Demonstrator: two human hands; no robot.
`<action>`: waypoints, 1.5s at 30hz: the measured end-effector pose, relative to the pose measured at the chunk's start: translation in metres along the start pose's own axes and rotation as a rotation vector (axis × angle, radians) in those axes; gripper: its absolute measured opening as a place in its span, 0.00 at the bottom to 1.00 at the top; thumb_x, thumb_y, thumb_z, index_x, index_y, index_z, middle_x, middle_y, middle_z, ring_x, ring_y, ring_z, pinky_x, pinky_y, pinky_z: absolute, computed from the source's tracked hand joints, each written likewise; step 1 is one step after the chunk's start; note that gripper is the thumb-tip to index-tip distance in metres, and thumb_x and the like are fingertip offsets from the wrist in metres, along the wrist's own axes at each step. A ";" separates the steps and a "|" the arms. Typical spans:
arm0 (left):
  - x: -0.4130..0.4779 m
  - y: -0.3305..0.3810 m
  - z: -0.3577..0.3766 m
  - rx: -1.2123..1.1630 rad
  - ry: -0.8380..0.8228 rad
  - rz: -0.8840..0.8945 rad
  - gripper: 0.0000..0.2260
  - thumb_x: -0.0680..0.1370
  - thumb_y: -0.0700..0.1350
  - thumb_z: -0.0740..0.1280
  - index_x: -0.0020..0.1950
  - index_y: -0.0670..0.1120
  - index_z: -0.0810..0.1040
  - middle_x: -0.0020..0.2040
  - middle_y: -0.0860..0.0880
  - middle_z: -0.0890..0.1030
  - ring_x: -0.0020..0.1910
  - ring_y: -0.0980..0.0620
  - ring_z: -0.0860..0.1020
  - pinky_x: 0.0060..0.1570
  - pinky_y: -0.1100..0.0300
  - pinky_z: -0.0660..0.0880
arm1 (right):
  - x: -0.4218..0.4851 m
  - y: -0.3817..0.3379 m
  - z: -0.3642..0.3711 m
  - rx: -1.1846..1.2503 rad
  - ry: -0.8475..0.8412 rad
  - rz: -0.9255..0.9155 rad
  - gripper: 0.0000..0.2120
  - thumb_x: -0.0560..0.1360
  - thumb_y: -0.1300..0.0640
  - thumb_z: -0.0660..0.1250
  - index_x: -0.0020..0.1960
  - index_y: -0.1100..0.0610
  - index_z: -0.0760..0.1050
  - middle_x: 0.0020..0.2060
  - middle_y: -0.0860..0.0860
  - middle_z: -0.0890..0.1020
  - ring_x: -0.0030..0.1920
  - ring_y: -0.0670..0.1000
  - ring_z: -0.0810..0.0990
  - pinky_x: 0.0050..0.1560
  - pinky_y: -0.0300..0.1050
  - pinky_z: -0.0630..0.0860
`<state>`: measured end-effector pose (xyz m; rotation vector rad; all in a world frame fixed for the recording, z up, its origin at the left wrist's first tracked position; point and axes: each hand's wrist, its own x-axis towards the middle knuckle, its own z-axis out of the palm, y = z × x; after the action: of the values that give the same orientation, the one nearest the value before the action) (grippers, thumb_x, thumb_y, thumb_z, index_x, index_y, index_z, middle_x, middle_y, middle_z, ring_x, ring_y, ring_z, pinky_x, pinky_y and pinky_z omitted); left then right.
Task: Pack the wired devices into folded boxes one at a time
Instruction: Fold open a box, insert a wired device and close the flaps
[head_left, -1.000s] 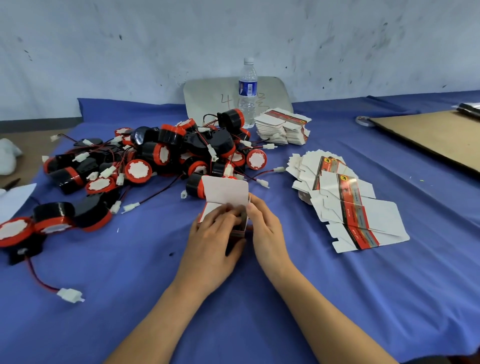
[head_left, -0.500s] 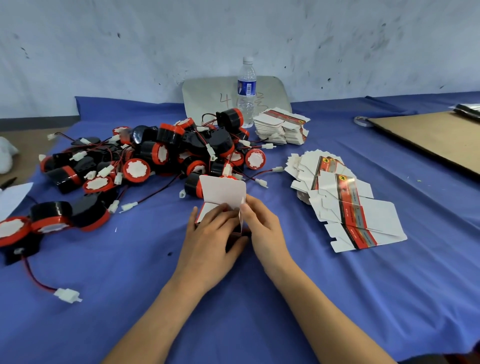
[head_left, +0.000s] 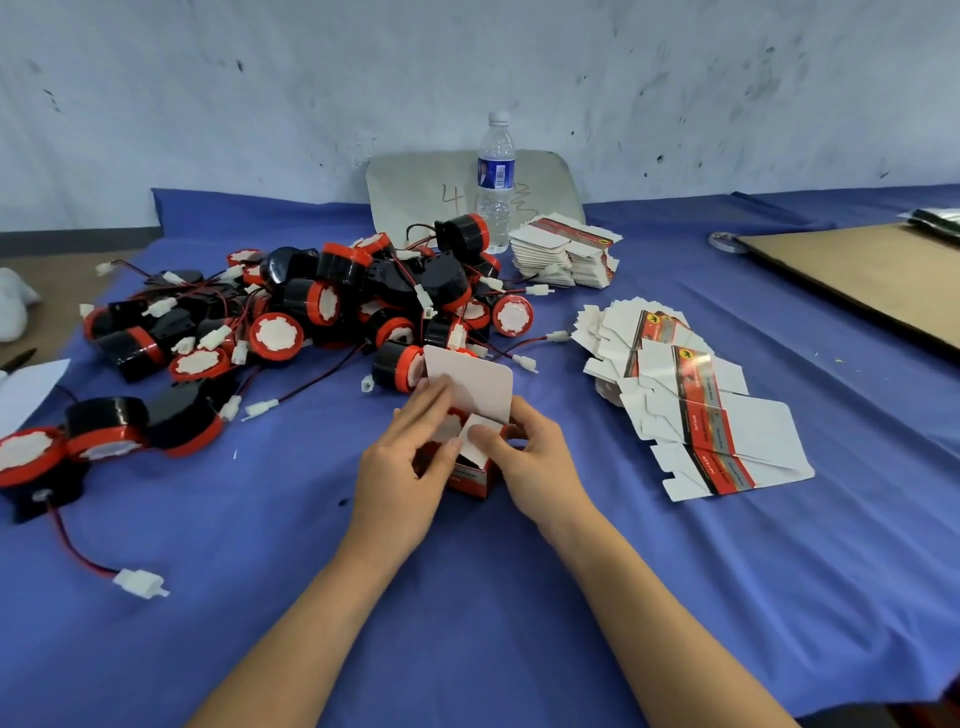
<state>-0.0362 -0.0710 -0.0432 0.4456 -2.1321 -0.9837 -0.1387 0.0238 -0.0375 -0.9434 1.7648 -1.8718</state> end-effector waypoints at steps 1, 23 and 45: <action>0.000 0.000 -0.001 -0.007 0.026 -0.011 0.26 0.77 0.37 0.68 0.73 0.52 0.67 0.69 0.63 0.67 0.70 0.67 0.62 0.68 0.68 0.64 | 0.000 0.000 0.000 0.004 -0.003 0.007 0.13 0.77 0.66 0.66 0.54 0.50 0.77 0.42 0.43 0.83 0.39 0.37 0.79 0.39 0.31 0.75; -0.002 0.004 0.002 -0.037 -0.178 0.188 0.11 0.70 0.47 0.74 0.51 0.52 0.84 0.58 0.64 0.79 0.61 0.63 0.76 0.76 0.51 0.55 | -0.011 -0.010 0.001 -0.085 0.067 -0.150 0.15 0.78 0.63 0.64 0.58 0.47 0.81 0.46 0.44 0.85 0.43 0.45 0.83 0.41 0.36 0.78; -0.002 -0.008 0.007 -0.115 0.019 -0.197 0.39 0.65 0.43 0.80 0.69 0.59 0.63 0.60 0.58 0.75 0.58 0.61 0.75 0.51 0.77 0.70 | -0.009 0.001 0.009 -0.594 0.169 -0.395 0.13 0.73 0.63 0.70 0.57 0.53 0.83 0.57 0.48 0.83 0.62 0.48 0.77 0.61 0.41 0.73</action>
<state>-0.0399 -0.0714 -0.0532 0.6139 -2.0307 -1.2000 -0.1268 0.0237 -0.0404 -1.4688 2.4567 -1.6981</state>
